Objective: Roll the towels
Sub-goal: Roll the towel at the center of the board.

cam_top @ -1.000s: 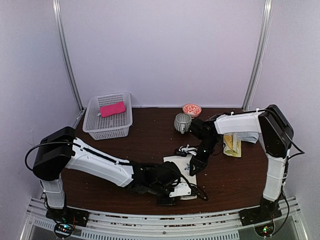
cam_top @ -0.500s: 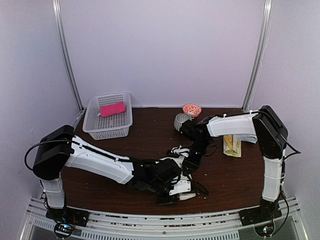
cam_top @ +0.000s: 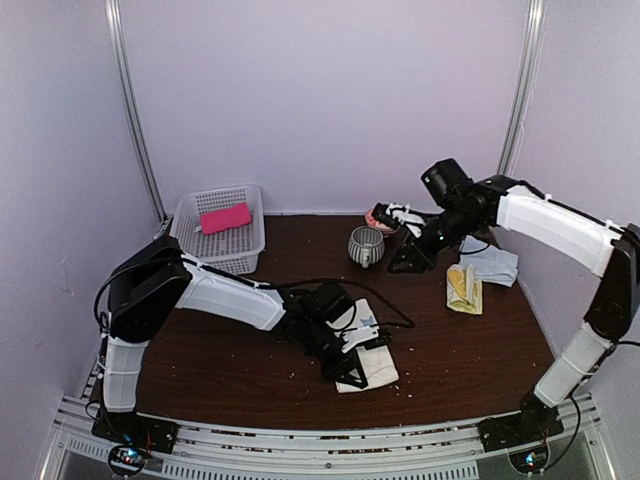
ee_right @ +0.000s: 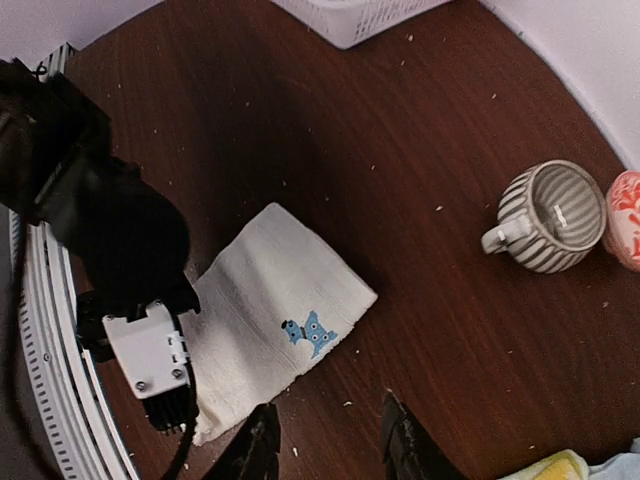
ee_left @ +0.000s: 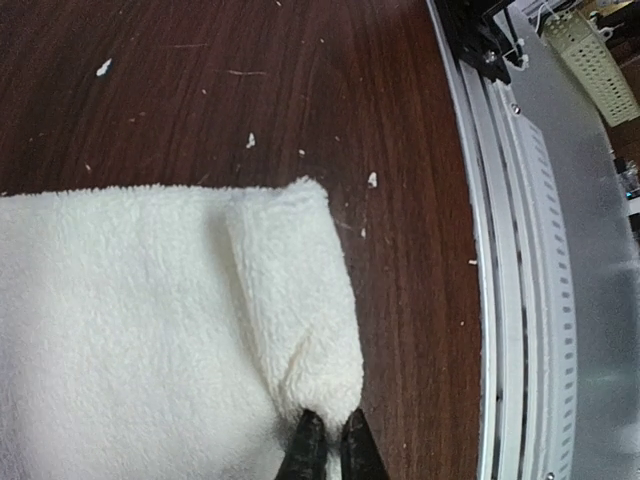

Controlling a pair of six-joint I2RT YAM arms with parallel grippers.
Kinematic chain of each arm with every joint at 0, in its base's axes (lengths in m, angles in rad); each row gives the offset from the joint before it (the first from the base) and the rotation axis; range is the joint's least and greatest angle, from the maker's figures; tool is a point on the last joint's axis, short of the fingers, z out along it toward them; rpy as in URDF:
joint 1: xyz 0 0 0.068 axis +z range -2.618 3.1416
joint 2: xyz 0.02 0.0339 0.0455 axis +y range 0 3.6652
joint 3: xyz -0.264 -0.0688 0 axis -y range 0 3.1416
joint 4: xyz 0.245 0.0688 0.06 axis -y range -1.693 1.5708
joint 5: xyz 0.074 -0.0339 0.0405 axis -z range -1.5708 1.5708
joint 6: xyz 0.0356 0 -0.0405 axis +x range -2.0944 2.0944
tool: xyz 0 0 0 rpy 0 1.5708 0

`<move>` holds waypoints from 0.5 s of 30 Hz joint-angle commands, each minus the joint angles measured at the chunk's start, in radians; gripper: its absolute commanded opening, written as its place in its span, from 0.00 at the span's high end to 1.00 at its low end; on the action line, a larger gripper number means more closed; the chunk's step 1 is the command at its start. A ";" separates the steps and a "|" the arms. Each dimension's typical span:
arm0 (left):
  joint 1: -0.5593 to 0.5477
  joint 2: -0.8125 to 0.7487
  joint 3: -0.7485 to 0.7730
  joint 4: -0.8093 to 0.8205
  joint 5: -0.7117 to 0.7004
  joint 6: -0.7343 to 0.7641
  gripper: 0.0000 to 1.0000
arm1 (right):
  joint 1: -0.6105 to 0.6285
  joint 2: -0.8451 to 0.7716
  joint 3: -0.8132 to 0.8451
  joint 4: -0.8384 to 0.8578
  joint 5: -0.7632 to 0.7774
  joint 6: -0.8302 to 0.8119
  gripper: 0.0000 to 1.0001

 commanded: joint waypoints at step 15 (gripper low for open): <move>0.081 0.251 0.175 -0.160 0.321 -0.259 1.00 | 0.292 -0.386 -0.311 -0.078 0.059 -0.355 0.52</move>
